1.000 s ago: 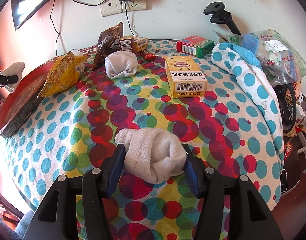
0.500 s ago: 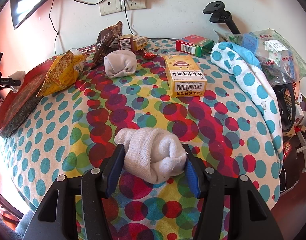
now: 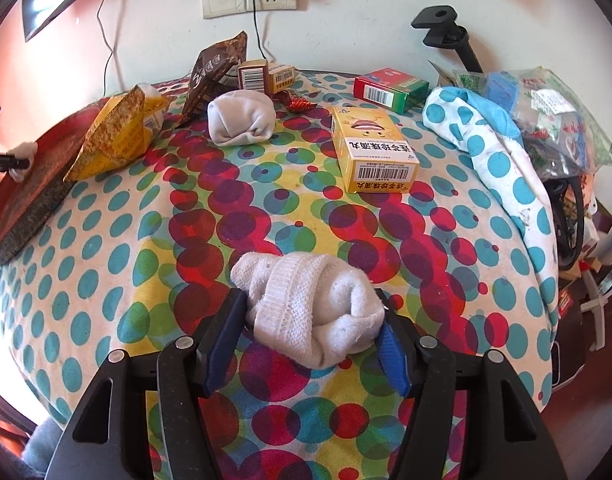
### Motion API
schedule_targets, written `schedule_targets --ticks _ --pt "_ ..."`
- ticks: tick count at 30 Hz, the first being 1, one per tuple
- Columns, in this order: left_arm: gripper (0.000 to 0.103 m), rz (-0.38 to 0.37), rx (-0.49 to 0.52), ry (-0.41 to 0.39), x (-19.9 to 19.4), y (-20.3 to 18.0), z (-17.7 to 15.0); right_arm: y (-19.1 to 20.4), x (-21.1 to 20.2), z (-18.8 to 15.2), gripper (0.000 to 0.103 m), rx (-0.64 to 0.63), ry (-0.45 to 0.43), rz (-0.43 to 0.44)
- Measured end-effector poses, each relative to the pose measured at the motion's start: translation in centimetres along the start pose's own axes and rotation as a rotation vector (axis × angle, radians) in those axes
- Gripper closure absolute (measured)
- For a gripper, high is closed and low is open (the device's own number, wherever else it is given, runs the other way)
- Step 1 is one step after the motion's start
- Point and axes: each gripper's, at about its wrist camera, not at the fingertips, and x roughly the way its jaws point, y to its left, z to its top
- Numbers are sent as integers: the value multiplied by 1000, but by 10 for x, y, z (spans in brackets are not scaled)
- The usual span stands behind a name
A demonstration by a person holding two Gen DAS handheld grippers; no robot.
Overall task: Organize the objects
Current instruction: 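Lower the rolled sock into the red tray and open the left tool, then carry the knotted white sock with the right tool into the red tray and release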
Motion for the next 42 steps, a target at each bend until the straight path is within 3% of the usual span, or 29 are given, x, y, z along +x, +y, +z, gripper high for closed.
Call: schedule_targets --ticks 3,9,12,20,24,30,34,39,42 --pt "72 -13 -4 1 0 0 -4 -7 -1 -2 43 2 2 0" --pt "63 31 -56 8 -9 -3 -14 -5 1 0 43 10 2 -9" --pt "63 25 -115 -43 -28 -5 -24 -7 1 -1 43 9 1 -10" --pt "62 122 -176 -257 -103 -50 -61 -17 0 -3 43 13 0 -12" --pt "60 66 -144 -325 -126 -91 -81 -23 -1 -4 48 20 1 -16" --pt "60 43 -46 -327 -121 -137 -100 -41 -8 -12 58 9 12 -47" --pt "60 41 -25 -324 -114 -145 -110 -53 -15 -20 61 15 9 -79" --pt "60 -45 -61 -324 -113 -136 -112 -58 -29 -25 62 -7 21 -116" --pt "60 -29 -45 -336 -113 -134 -114 -58 -39 -25 62 -24 13 -135"
